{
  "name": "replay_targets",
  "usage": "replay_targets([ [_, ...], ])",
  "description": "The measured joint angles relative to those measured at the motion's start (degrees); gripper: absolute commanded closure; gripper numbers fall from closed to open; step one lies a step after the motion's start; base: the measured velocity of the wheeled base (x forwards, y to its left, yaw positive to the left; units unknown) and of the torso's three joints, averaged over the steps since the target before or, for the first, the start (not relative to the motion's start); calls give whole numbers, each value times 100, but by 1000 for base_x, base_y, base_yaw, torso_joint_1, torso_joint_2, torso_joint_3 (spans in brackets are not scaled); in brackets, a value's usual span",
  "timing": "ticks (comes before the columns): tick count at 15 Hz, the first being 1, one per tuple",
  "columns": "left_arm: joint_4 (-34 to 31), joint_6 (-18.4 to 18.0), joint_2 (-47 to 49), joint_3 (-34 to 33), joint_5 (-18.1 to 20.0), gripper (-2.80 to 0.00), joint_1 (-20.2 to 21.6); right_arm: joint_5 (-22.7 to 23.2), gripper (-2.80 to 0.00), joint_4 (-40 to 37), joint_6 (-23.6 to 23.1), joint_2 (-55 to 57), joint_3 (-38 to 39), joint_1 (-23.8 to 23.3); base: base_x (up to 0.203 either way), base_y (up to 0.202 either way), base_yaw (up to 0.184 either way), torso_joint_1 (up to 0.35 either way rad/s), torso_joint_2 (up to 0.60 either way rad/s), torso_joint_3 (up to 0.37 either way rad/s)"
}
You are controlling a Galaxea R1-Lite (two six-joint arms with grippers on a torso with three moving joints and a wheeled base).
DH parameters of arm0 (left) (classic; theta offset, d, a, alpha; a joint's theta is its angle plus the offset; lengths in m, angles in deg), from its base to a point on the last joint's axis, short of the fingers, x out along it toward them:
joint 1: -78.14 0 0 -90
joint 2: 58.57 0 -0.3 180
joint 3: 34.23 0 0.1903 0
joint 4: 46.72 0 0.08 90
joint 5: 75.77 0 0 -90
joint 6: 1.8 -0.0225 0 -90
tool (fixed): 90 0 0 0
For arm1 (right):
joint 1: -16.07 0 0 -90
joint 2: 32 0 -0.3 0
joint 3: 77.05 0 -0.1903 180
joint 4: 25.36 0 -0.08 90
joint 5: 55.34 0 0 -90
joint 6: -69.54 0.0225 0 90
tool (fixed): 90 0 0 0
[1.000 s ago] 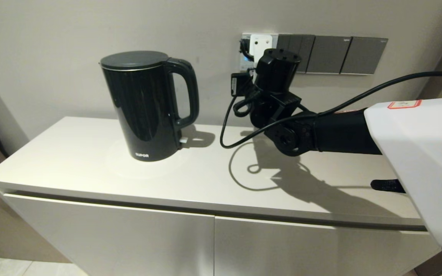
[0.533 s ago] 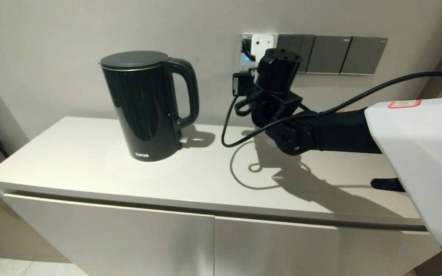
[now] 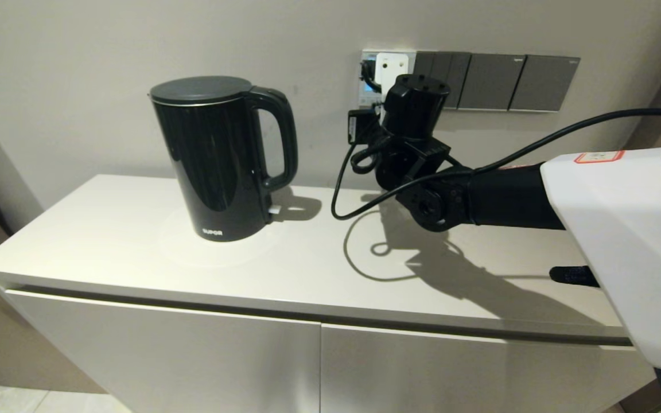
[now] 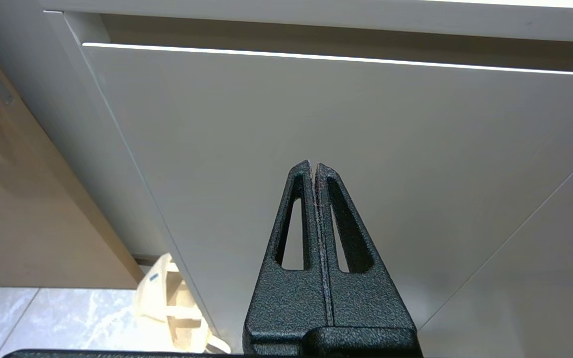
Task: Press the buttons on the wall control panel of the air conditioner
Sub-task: Press the temperature increase button
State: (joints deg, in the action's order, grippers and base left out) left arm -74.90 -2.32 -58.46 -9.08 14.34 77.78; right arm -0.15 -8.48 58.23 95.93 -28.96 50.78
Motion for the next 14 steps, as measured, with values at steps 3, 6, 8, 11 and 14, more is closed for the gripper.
replay_targets([
  [3, 0, 0, 0, 0, 0, 0, 0, 0, 0, 8, 1, 21, -30, -21, 0, 0, 0, 0, 0, 0],
  [6, 0, 0, 0, 0, -1, 0, 2, 0, 0, 8, -1, 18, -38, -24, 0, 0, 0, 0, 0, 0],
  [8, 0, 0, 0, 0, -1, 0, 0, 2, 0, 2, -2, 18, -44, -27, 0, 0, 0, 0, 0, 0],
  [11, 2, 1, 0, 0, -3, 0, 0, 0, 0, -1, 1, 18, -44, -29, 0, 0, 0, 0, 0, 0],
  [14, 0, 0, 0, 0, -2, 0, 0, 0, 0, 32, 2, 6, 43, -27, 0, 0, 0, 0, 0, 0],
])
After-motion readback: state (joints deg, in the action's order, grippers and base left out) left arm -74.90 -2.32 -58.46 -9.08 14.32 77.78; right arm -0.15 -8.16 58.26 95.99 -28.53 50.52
